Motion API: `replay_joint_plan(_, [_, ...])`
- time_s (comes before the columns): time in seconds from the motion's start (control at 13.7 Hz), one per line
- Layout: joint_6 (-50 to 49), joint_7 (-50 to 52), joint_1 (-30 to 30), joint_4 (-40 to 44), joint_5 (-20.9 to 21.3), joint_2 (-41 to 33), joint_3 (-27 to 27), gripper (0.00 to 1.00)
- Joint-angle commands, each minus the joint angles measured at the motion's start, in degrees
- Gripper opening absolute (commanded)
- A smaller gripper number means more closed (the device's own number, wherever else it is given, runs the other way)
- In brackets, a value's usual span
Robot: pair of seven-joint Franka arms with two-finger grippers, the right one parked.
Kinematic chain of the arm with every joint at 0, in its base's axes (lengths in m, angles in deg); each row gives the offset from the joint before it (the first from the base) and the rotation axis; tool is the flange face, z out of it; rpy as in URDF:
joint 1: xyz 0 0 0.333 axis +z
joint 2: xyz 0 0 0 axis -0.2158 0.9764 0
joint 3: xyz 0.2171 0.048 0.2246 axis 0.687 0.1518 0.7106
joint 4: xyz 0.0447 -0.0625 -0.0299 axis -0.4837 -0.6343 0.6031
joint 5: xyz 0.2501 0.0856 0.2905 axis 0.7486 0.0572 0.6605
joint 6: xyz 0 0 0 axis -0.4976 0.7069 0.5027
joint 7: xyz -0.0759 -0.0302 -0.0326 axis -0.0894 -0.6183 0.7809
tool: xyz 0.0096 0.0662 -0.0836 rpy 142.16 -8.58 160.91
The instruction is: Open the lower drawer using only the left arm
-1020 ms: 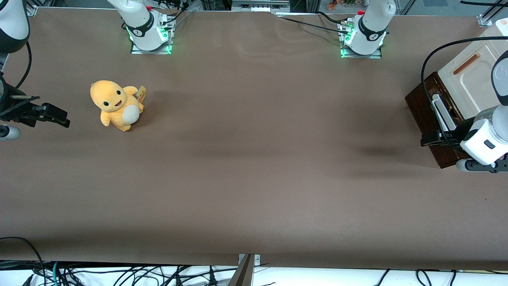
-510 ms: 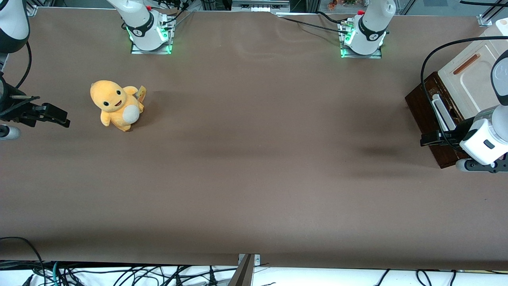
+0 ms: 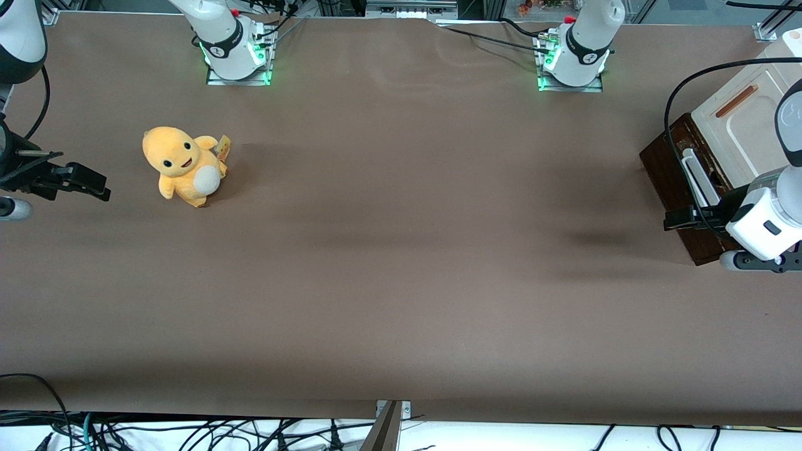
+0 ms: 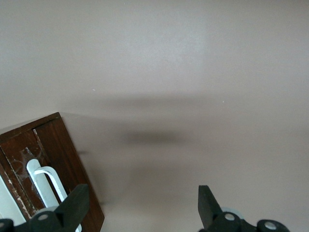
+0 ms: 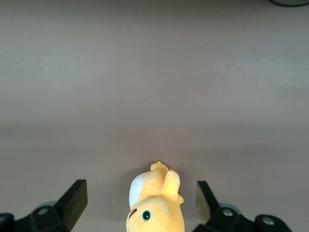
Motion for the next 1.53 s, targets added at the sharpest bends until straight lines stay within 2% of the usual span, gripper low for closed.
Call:
replay_joint_plan(0.0, [-2.2,-0.6,-0.4,-0.4,3.2,-0.4,0.0,1.0])
replay_joint_plan(0.15, [-3.4,0.8,-1.3,-0.9,8.5,-0.4,-0.3,1.0])
replay_joint_plan(0.58, [-8.0,11.5,-5.2,-3.3,19.3,0.2,-0.4,1.0])
replay_joint_plan(0.8, [-8.5,15.4,-5.5,-4.7,20.7,0.6,-0.4,1.0])
replay_joint_plan(1.24, [-8.4,26.8,-9.1,-8.3,27.8,4.6,-0.6,1.0])
replay_joint_plan(1.46, [-8.1,32.7,-11.1,-12.0,33.2,5.3,-0.6,1.0])
